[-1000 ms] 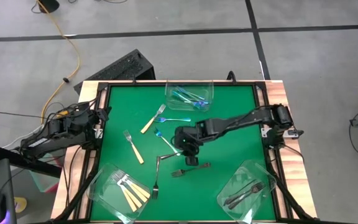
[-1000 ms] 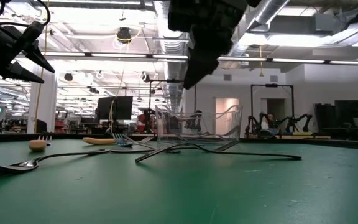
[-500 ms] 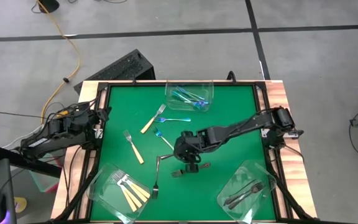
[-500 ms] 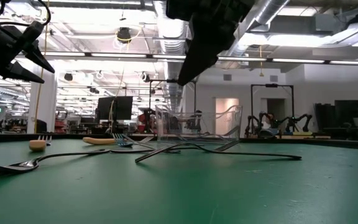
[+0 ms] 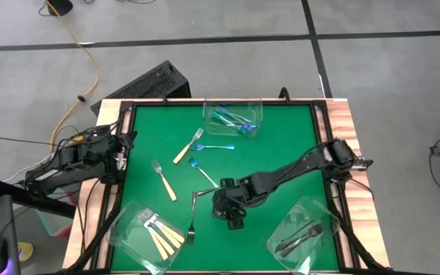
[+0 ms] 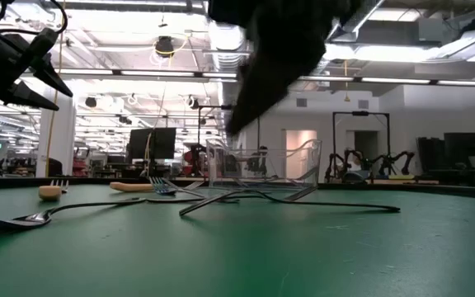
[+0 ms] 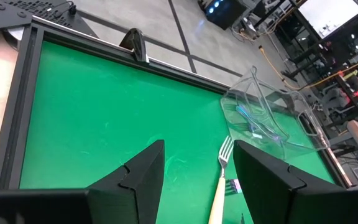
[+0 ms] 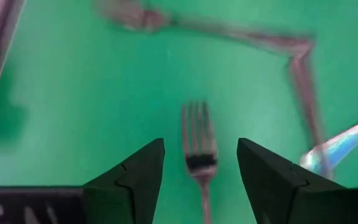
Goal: Sort silverware by color (type)
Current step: Put the black fork into the bottom right transparent bin
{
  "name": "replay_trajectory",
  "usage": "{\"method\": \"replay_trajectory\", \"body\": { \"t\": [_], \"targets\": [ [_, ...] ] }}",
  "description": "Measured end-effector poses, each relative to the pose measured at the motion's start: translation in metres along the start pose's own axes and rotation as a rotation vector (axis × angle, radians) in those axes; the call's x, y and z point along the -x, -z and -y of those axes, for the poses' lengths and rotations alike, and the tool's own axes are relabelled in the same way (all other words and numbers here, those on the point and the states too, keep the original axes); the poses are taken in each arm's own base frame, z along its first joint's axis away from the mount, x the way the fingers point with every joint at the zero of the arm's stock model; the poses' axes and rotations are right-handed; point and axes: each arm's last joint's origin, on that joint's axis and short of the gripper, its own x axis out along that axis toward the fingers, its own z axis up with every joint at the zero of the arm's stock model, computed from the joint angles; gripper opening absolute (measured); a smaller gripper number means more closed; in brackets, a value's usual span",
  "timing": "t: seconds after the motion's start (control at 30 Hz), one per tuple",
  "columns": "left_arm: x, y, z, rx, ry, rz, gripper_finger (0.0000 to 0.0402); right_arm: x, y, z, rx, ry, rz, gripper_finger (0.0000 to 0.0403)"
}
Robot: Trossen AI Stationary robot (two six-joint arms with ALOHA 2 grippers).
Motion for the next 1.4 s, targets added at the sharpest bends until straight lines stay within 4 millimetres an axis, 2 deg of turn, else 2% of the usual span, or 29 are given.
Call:
{"method": "replay_trajectory", "body": {
  "t": [0.1,0.2,0.37,0.6,0.7,1.1,1.4],
  "targets": [
    [0.0,0.0,0.0,0.0,0.0,0.0,0.0176,-0.024,0.01,-0.003,-0.009,0.008,-0.07,0.0225],
    [0.0,0.0,0.0,-0.001,-0.002,0.001,0.0176,-0.036,0.015,-0.003,-0.033,0.009,-0.111,0.0225],
    [0.0,0.0,0.0,-0.002,-0.002,-0.002,0.0176,-0.051,0.023,0.002,-0.069,0.021,-0.177,0.0225],
    [0.0,0.0,0.0,-0.004,-0.005,-0.001,0.0176,-0.057,0.027,0.004,-0.099,0.046,-0.209,0.0215],
    [0.0,0.0,0.0,-0.004,-0.004,-0.001,0.0176,-0.057,0.029,0.005,-0.118,0.053,-0.23,0.0187],
    [0.0,0.0,0.0,-0.004,-0.005,-0.001,0.0176,-0.058,0.031,0.009,-0.174,0.062,-0.243,0.0017],
    [0.0,0.0,0.0,-0.004,-0.005,-0.001,0.0176,-0.049,0.025,0.008,-0.233,0.068,-0.191,0.001]
  ]
}}
